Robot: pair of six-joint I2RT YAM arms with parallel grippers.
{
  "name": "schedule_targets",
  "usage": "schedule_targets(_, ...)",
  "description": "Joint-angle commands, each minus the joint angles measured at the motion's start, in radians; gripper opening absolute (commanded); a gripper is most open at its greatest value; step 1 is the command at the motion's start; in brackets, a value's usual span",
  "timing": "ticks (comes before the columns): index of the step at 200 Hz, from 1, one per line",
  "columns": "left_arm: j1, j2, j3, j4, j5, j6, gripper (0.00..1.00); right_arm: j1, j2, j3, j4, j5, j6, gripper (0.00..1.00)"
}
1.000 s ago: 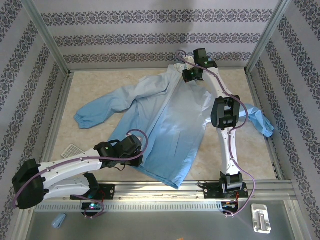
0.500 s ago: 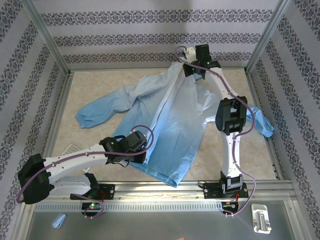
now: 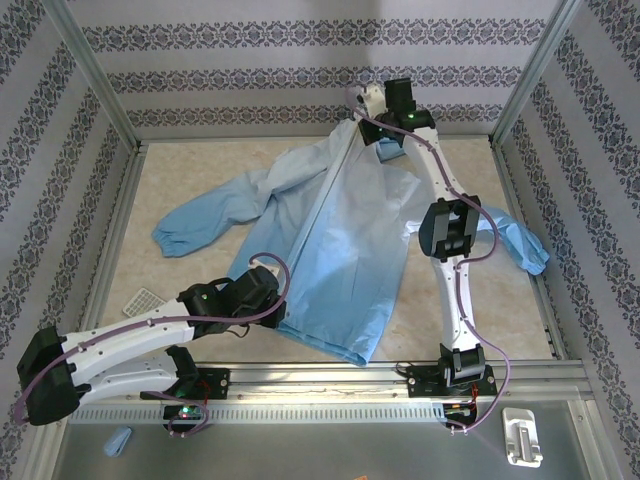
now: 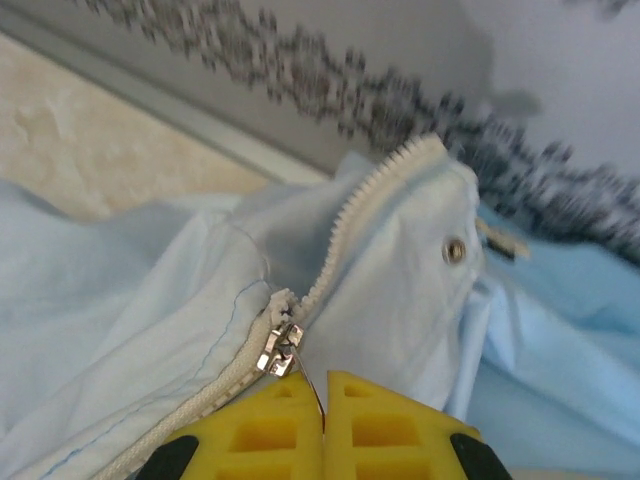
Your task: Zip up the jacket
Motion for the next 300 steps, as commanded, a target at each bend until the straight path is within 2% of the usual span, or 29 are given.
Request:
schedule_targets(1,-0.041,0.019,-0.044,-0.26,0.123,-0.028,0.0,-0.111,0.035,-0.036,0.179,0.233,0.007,0.0)
schedule_targets(40,-0.035,-0.008,-0.007,-0.337,0.079,-0.014,0.0,-0.132,0.051,-0.057,0.137,0.179,-0.016,0.0)
schedule_targets(57,-0.028,-0.027,0.002,-0.341,0.064,-0.017,0.0,-0.136,0.039,-0.063,0.131,0.081,-0.031,0.0)
schedule_targets(81,-0.018,-0.036,0.033,-0.33,0.02,-0.003,0.0,-0.124,-0.021,-0.148,0.163,-0.117,-0.078,0.0)
schedule_targets(105,-0.001,-0.017,0.073,-0.293,0.01,0.042,0.0,-0.08,-0.084,-0.225,0.175,-0.175,-0.163,0.0)
schedule_targets(121,0.0,0.014,0.103,-0.279,0.021,0.074,0.0,-0.047,-0.101,-0.229,0.175,-0.136,-0.202,0.0)
schedule_targets(140,0.0,0.044,0.119,-0.293,0.044,0.092,0.0,-0.035,-0.079,-0.144,0.154,-0.041,-0.184,0.0)
schedule_targets(175,0.0,0.021,0.08,-0.334,0.094,0.056,0.0,-0.071,-0.022,0.035,0.133,0.14,-0.089,0.0)
schedule_targets(206,-0.017,-0.01,0.035,-0.334,0.128,0.03,0.0,-0.099,0.014,0.139,0.098,0.233,-0.057,0.0)
schedule_targets(254,-0.021,-0.092,0.021,-0.341,0.135,0.032,0.0,-0.13,0.035,0.082,0.086,0.223,-0.056,0.0)
schedule_targets(274,-0.023,-0.127,0.025,-0.328,0.132,0.032,0.0,-0.129,0.051,0.048,0.07,0.181,-0.059,0.0)
schedule_targets(288,-0.021,-0.113,0.025,-0.307,0.121,0.044,0.0,-0.116,0.025,-0.028,0.088,0.106,-0.077,0.0)
schedule_targets(300,-0.021,-0.083,0.018,-0.262,0.121,0.052,0.0,-0.093,-0.029,-0.138,0.141,0.094,-0.093,0.0)
